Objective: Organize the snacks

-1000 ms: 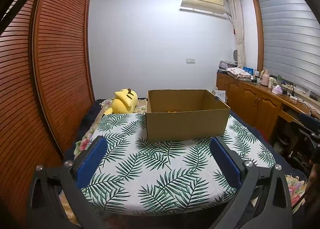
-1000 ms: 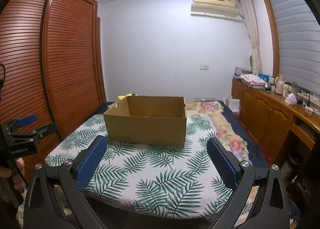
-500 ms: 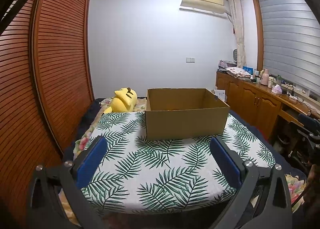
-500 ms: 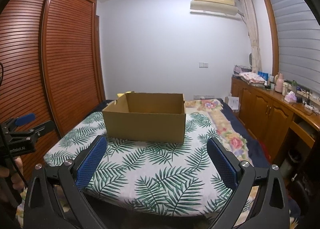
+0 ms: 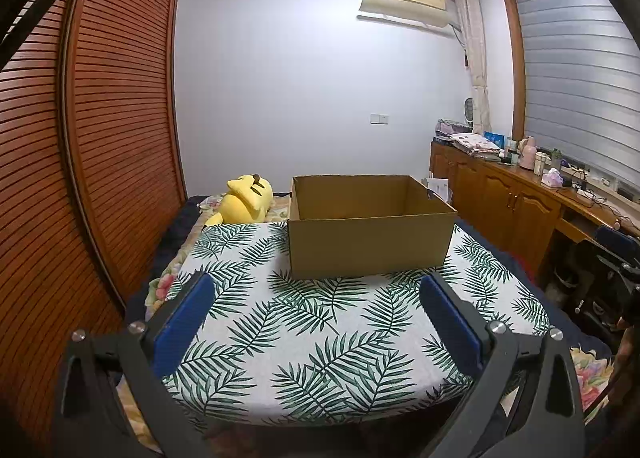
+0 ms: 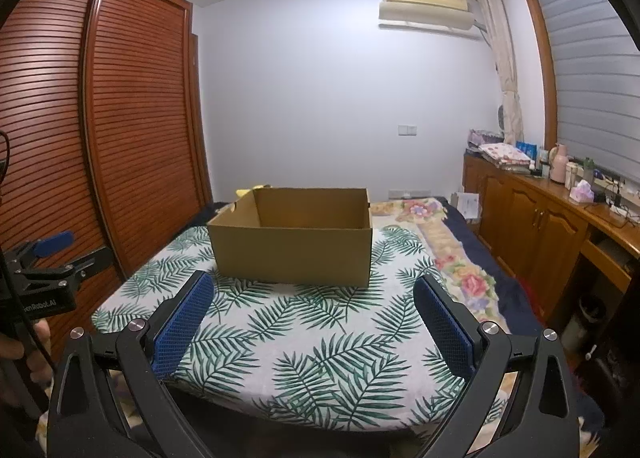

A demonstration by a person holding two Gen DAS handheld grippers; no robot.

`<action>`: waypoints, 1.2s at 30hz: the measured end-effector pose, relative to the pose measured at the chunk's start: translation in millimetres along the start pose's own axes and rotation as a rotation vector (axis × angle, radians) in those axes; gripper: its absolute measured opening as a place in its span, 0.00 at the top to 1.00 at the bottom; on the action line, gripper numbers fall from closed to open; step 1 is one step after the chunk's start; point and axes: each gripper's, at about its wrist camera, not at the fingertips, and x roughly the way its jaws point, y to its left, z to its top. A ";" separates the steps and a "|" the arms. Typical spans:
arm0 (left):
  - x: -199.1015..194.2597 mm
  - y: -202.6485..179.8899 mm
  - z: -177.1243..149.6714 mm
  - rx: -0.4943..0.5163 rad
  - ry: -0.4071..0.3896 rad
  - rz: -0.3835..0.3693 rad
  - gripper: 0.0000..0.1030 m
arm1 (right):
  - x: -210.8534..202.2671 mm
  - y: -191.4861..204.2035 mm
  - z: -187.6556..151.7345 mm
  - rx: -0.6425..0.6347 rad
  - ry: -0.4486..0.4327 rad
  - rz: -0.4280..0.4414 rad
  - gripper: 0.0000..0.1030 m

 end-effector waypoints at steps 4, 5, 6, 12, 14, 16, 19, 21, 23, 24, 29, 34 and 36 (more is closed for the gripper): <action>0.0 0.0 -0.3 -0.001 -0.001 -0.001 0.00 | -0.5 0.7 0.1 -0.001 -0.001 -0.002 0.01; 0.1 -0.1 -0.3 0.000 -0.001 0.000 0.00 | -0.6 0.8 0.1 -0.001 0.000 -0.001 0.01; 0.1 0.1 -0.3 0.000 -0.001 0.000 0.00 | -0.9 0.9 -0.3 -0.001 -0.001 -0.001 0.01; 0.1 0.0 -0.5 0.002 -0.003 0.001 0.00 | -0.8 0.8 -0.4 -0.001 -0.001 -0.002 0.01; -0.2 0.2 -0.2 0.001 -0.004 -0.003 0.00 | -1.1 1.1 -0.1 0.000 -0.001 -0.002 0.01; -0.6 0.1 -0.1 0.000 -0.006 -0.003 0.00 | -1.6 1.6 0.0 0.000 -0.002 -0.003 0.01; -2.6 -0.4 -0.6 0.001 -0.008 -0.005 0.00 | -1.9 1.9 0.0 0.000 -0.002 -0.004 0.01; -2.9 -0.5 -0.3 0.002 -0.009 -0.004 0.00 | -1.6 1.5 -0.1 0.000 -0.002 -0.003 0.01; -2.9 -0.6 -0.3 0.001 -0.008 -0.005 0.00 | -1.8 1.9 -0.1 -0.001 -0.002 -0.003 0.01; -3.1 -0.7 -0.2 0.000 -0.009 -0.006 0.00 | -1.5 1.6 -0.1 0.000 -0.002 -0.004 0.01; -3.2 -0.4 -1.1 0.003 -0.010 -0.005 0.00 | -2.2 1.4 0.1 0.002 -0.001 -0.003 0.01; -3.0 -0.3 -1.1 0.003 -0.010 -0.006 0.00 | -4.1 0.8 0.7 0.004 -0.003 -0.005 0.01; -3.1 -0.7 -1.0 0.004 -0.010 -0.006 0.00 | -4.1 0.3 0.4 0.003 -0.002 -0.005 0.01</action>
